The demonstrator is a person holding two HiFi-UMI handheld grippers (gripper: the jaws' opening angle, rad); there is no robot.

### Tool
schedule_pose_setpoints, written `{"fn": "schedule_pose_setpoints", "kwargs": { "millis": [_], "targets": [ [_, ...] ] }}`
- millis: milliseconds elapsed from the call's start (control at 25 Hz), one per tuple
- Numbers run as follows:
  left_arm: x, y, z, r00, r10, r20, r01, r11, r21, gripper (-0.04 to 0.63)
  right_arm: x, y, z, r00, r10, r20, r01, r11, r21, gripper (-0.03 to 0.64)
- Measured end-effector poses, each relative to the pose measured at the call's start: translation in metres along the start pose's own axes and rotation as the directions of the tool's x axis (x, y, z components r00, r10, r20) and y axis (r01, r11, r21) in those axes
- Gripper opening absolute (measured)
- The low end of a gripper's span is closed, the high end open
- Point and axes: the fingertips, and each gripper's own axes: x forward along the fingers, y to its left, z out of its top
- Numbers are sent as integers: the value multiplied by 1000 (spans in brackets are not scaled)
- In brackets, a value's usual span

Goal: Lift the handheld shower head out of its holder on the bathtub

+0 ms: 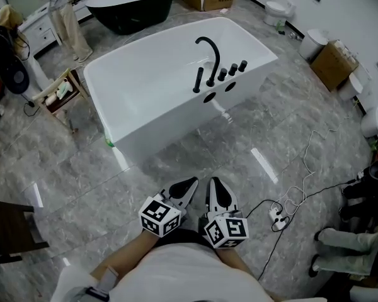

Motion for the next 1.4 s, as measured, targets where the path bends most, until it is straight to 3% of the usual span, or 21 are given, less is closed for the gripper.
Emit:
{"fn": "schedule_pose_setpoints", "kwargs": {
  "millis": [400,1120,1400],
  "targets": [
    [40,54,41,999,16,33,-15,1000,-13,12,60,-16,32,999,-26,34,28,999,-46,23],
    [90,141,73,1000,14,28,-14,999,-29,12,158,-35,41,998,-52,36,53,998,-20,23],
    [96,151,73,1000,-1,26,2,999,-45,12,167,-41,39,997,-72,35,73,997,-18,24]
  ]
}}
